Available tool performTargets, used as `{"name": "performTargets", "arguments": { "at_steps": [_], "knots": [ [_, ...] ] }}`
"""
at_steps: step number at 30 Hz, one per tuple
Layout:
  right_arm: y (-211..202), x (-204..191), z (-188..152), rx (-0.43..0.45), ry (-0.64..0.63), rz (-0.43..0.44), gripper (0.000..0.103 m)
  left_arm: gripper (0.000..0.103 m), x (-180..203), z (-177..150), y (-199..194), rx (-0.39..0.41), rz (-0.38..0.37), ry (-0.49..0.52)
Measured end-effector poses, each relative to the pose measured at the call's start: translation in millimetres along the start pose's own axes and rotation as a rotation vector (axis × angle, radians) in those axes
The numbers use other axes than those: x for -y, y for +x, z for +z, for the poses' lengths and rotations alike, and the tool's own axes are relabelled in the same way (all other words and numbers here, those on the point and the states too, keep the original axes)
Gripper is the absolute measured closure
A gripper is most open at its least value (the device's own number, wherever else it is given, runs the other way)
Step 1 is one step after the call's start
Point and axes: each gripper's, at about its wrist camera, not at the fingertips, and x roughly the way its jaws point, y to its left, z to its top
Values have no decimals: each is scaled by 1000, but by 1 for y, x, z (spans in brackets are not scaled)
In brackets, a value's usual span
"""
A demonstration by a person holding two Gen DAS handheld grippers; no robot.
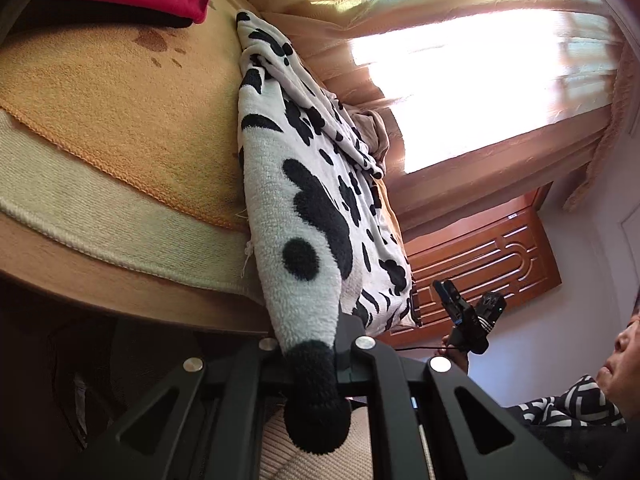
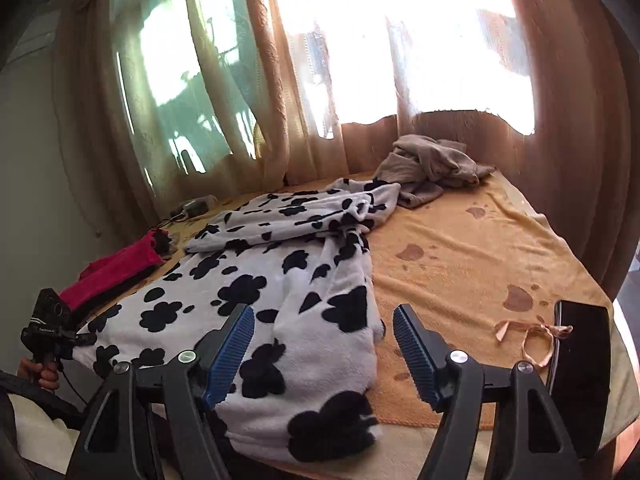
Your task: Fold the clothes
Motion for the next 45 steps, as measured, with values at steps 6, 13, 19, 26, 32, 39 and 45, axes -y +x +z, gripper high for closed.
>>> {"name": "performTargets", "arguments": {
  "at_steps": [6,13,19,26,32,39,45],
  "knots": [
    [30,2,-40,-151,-75,26,29,93,-2,6,0,6,-2,-41],
    [-1,-10,-59,-157,-357,-208,29,93,14,17,0,24,3,-33],
    [24,-27,-77,-197,-504,-280,29,93,34,27,-5,31,4,-3],
    [52,-56,-69,-110,-601,-306,34,93,51,35,-12,53,-1,18],
    [50,-59,-51,-48,-517,-249,88,93,52,41,-20,82,-24,5],
    [-12,-59,-5,111,-341,-174,92,91,69,47,-48,150,-38,53],
    [-12,-59,-21,17,-327,-143,92,91,43,40,-41,132,-6,-7]
  ]
}}
